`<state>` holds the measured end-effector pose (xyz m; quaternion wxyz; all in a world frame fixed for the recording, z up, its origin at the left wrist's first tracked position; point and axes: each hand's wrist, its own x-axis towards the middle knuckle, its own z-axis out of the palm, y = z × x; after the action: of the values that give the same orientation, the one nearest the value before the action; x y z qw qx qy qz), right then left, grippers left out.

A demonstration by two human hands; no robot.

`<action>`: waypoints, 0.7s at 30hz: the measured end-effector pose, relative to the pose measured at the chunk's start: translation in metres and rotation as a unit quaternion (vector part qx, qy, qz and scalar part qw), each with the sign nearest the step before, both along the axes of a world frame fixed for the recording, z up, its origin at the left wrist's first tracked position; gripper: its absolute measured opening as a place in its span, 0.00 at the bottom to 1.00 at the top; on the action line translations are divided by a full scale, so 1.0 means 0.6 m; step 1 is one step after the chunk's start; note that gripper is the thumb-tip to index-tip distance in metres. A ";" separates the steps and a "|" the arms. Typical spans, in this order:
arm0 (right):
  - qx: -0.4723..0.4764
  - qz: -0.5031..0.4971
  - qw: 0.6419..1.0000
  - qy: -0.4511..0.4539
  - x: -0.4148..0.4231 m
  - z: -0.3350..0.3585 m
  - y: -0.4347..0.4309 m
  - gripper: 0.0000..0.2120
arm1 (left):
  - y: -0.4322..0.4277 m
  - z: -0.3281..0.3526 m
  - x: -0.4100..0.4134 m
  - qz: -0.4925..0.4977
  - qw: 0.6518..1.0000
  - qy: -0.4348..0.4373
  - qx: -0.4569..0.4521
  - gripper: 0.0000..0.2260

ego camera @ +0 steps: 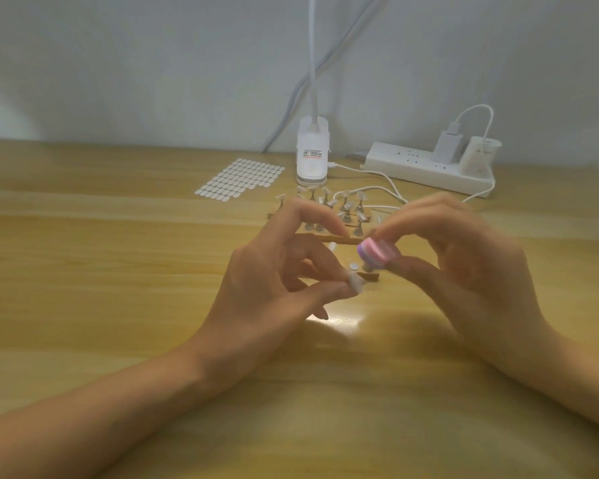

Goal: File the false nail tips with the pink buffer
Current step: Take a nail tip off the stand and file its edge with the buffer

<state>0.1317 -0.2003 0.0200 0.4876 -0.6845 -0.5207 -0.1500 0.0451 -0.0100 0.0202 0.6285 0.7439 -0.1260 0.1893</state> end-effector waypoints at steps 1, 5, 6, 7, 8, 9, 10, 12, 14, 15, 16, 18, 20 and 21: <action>-0.010 0.013 1.000 -0.020 -0.005 -0.001 0.002 0.08 | 0.001 -0.001 0.001 0.000 1.000 -0.002 0.002 0.19; -0.047 -0.044 0.997 -0.044 0.008 -0.001 -0.003 0.06 | 0.002 -0.001 -0.001 0.001 1.000 -0.006 0.001 0.19; -0.032 -0.046 0.998 -0.031 0.007 0.000 -0.004 0.06 | 0.001 0.000 -0.002 -0.001 1.000 -0.007 0.000 0.19; -0.018 -0.028 0.999 -0.024 0.003 0.000 -0.002 0.07 | 0.000 0.001 -0.002 -0.003 1.000 -0.010 0.002 0.19; -0.016 -0.004 0.999 -0.028 -0.003 0.000 0.001 0.08 | 0.000 0.002 -0.002 -0.004 1.000 -0.012 0.005 0.18; -0.028 0.011 0.999 -0.037 -0.007 -0.001 0.003 0.08 | 0.001 0.001 -0.001 -0.005 1.000 -0.013 0.010 0.18; -0.046 0.006 0.998 -0.047 -0.007 -0.001 0.004 0.07 | 0.002 0.000 0.000 -0.003 1.000 -0.012 0.013 0.18; -0.054 -0.036 0.997 -0.045 0.001 0.001 0.000 0.05 | 0.002 -0.001 -0.001 0.003 1.000 -0.011 0.009 0.18; -0.022 -0.043 0.998 -0.034 0.000 0.005 -0.003 0.03 | 0.000 0.000 -0.003 -0.003 1.000 -0.012 0.005 0.18; -0.013 -0.022 0.999 -0.039 -0.005 0.005 -0.001 0.03 | 0.000 0.001 -0.004 -0.005 1.000 -0.013 0.007 0.17; -0.021 -0.002 0.999 -0.050 -0.009 0.005 0.002 0.04 | 0.000 0.000 -0.004 -0.003 1.000 -0.014 0.012 0.17; -0.053 -0.012 0.997 -0.061 -0.005 0.002 0.003 0.05 | 0.003 -0.002 -0.003 -0.003 1.000 -0.016 0.020 0.17; -0.044 -0.048 0.997 -0.048 0.004 0.004 -0.002 0.04 | 0.002 -0.001 -0.003 0.007 0.999 -0.028 0.030 0.18; -0.027 -0.042 0.998 -0.046 0.004 0.006 -0.004 0.04 | 0.000 -0.001 -0.003 0.013 0.998 -0.037 0.041 0.18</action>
<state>0.1339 -0.2029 0.0234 0.4379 -0.7114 -0.5167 -0.1874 0.0432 -0.0102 0.0196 0.5894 0.7635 -0.1467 0.2196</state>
